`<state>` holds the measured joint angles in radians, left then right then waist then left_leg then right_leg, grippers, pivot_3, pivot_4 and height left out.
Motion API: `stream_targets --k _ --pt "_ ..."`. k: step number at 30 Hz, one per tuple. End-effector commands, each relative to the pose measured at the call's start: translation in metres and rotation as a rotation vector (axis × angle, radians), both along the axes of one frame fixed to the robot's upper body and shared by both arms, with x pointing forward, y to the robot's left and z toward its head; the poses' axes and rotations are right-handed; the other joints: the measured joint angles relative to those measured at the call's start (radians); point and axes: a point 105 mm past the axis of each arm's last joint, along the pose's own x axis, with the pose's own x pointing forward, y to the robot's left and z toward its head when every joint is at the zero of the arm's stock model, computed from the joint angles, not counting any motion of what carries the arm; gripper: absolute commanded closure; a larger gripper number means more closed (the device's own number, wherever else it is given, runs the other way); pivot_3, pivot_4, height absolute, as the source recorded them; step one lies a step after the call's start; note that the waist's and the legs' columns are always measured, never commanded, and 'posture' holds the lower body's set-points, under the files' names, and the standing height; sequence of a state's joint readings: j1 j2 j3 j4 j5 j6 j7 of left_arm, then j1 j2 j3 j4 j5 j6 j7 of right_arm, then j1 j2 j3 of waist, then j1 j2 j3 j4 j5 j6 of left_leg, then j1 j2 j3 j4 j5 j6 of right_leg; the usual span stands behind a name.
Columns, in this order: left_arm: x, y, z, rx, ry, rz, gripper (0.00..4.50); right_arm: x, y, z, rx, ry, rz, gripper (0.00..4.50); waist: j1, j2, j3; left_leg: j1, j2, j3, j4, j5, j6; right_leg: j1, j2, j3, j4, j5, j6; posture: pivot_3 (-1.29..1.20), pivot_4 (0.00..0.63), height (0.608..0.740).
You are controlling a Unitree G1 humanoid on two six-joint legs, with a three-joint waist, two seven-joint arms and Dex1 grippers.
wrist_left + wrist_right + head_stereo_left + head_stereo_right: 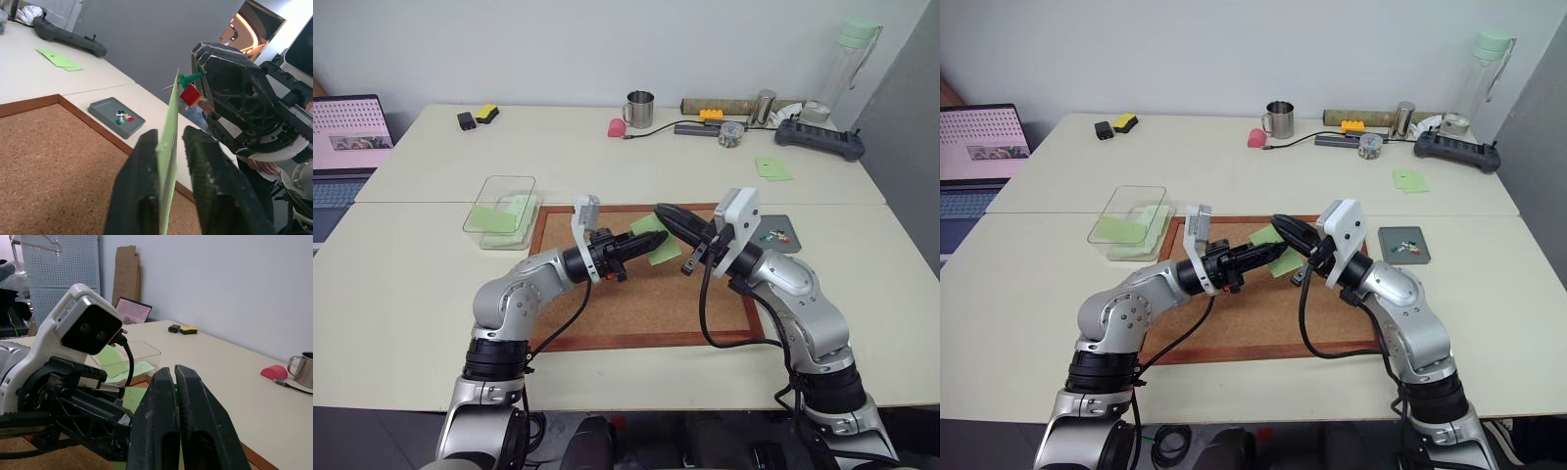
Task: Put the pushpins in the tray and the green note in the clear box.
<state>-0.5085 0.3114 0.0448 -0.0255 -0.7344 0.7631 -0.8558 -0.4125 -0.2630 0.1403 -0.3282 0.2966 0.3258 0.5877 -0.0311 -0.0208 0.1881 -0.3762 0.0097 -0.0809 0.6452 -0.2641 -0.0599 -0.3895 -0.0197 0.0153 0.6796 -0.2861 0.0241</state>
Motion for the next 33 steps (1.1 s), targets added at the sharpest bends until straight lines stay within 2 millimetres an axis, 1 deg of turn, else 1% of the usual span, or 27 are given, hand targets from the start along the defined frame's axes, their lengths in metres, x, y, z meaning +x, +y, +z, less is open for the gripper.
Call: stream_targets --k 1,4,9,12,16,18,19,20,22,24,26,28,31,33 --pt "-0.002 -0.002 0.005 0.0 -0.029 -0.004 4.5 -0.005 0.001 0.012 0.011 -0.058 0.008 4.5 0.0 0.0 0.0 0.0 0.0 0.0 0.0 0.0 0.0 0.0 0.0 0.0 0.0 0.0 0.0 0.0 0.15 0.74" --pt "0.0 -0.001 0.003 0.007 -0.021 0.008 4.5 -0.006 0.0 0.012 0.01 -0.059 0.007 4.5 0.0 0.0 0.0 0.0 0.0 0.0 0.0 0.0 0.0 0.0 0.0 0.0 0.0 0.0 0.0 0.0 0.15 0.74" --pt "0.021 0.007 -0.012 0.085 0.039 0.132 4.5 -0.006 -0.002 0.012 0.009 -0.061 -0.006 4.5 0.001 0.0 0.0 0.0 0.0 0.0 0.0 0.0 0.0 0.0 0.0 0.0 0.0 0.0 0.0 0.0 0.15 0.74" --pt "0.026 0.009 -0.01 0.074 0.048 0.156 4.5 -0.006 -0.005 0.01 0.006 -0.06 -0.016 4.5 0.0 0.0 0.0 0.0 -0.001 0.0 0.0 0.0 0.0 0.0 0.0 0.0 0.0 0.0 0.0 0.0 0.15 0.74" --pt "0.023 0.006 -0.004 0.058 0.029 0.136 4.5 -0.005 -0.009 0.01 0.011 -0.056 -0.035 4.5 0.0 0.0 0.0 -0.001 0.0 0.0 0.0 0.0 0.0 -0.001 0.0 0.0 0.0 0.0 0.0 0.0 0.15 0.74" --pt "0.021 0.004 0.0 0.06 0.001 0.125 4.5 -0.001 -0.017 0.008 0.016 -0.041 -0.079 4.5 0.0 0.0 0.0 -0.001 0.0 0.0 0.0 0.0 0.0 -0.001 0.0 0.0 0.0 0.0 0.0 0.0 0.15 0.74" --pt "0.018 0.003 0.002 0.063 -0.019 0.113 4.5 0.003 -0.025 0.005 0.018 -0.027 -0.125 4.5 0.0 0.0 0.0 -0.001 0.0 0.0 0.0 0.0 0.0 -0.001 0.0 0.0 0.0 0.0 0.0 0.0 0.15 0.74" --pt "0.014 -0.001 0.005 0.083 -0.064 0.093 4.5 0.011 -0.038 -0.001 0.013 -0.003 -0.199 4.5 0.001 0.0 0.0 -0.001 0.0 0.0 0.0 0.0 0.0 -0.001 0.0 0.0 0.0 0.0 0.0 0.0 0.15 0.74" --pt "0.0 -0.013 0.01 0.166 -0.208 0.028 4.5 0.027 -0.077 -0.02 -0.004 0.078 -0.394 4.5 0.002 0.0 0.0 -0.001 0.0 -0.001 0.0 0.0 0.0 -0.001 0.0 0.0 0.0 0.0 0.0 0.0 0.15 0.74" --pt "-0.011 -0.023 0.009 0.244 -0.328 -0.033 4.5 0.034 -0.108 -0.032 0.011 0.147 -0.524 4.5 0.008 0.0 0.0 -0.002 0.0 -0.001 0.0 0.0 0.0 -0.001 -0.001 0.0 -0.001 0.0 0.0 0.0 0.15 0.74" --pt "-0.019 -0.031 0.004 0.317 -0.425 -0.082 4.5 0.037 -0.131 -0.04 0.028 0.197 -0.617 4.5 0.011 0.0 0.0 -0.002 0.0 0.0 0.0 0.0 0.0 -0.001 -0.002 0.001 -0.001 0.0 0.0 0.0 0.15 0.74" --pt "-0.023 -0.035 -0.001 0.367 -0.5 -0.117 4.5 0.041 -0.15 -0.047 0.025 0.234 -0.696 4.5 0.009 0.0 0.0 -0.002 -0.001 0.001 0.0 0.0 0.0 -0.001 -0.002 0.002 -0.001 0.0 0.0 0.0 0.15 0.74" --pt "-0.024 -0.039 -0.004 0.4 -0.561 -0.148 4.5 0.047 -0.17 -0.056 0.046 0.311 -0.779 4.5 -0.001 0.0 0.0 -0.002 -0.001 0.001 0.0 0.0 0.0 -0.001 0.0 0.002 -0.001 0.0 0.0 0.0 0.15 0.74" --pt "-0.022 -0.042 -0.003 0.395 -0.57 -0.154 4.5 0.054 -0.178 -0.059 0.087 0.355 -0.802 4.5 -0.003 0.0 0.0 -0.001 0.0 0.001 0.0 0.0 0.0 -0.001 0.001 0.002 0.0 0.0 0.0 0.0 0.15 0.74"
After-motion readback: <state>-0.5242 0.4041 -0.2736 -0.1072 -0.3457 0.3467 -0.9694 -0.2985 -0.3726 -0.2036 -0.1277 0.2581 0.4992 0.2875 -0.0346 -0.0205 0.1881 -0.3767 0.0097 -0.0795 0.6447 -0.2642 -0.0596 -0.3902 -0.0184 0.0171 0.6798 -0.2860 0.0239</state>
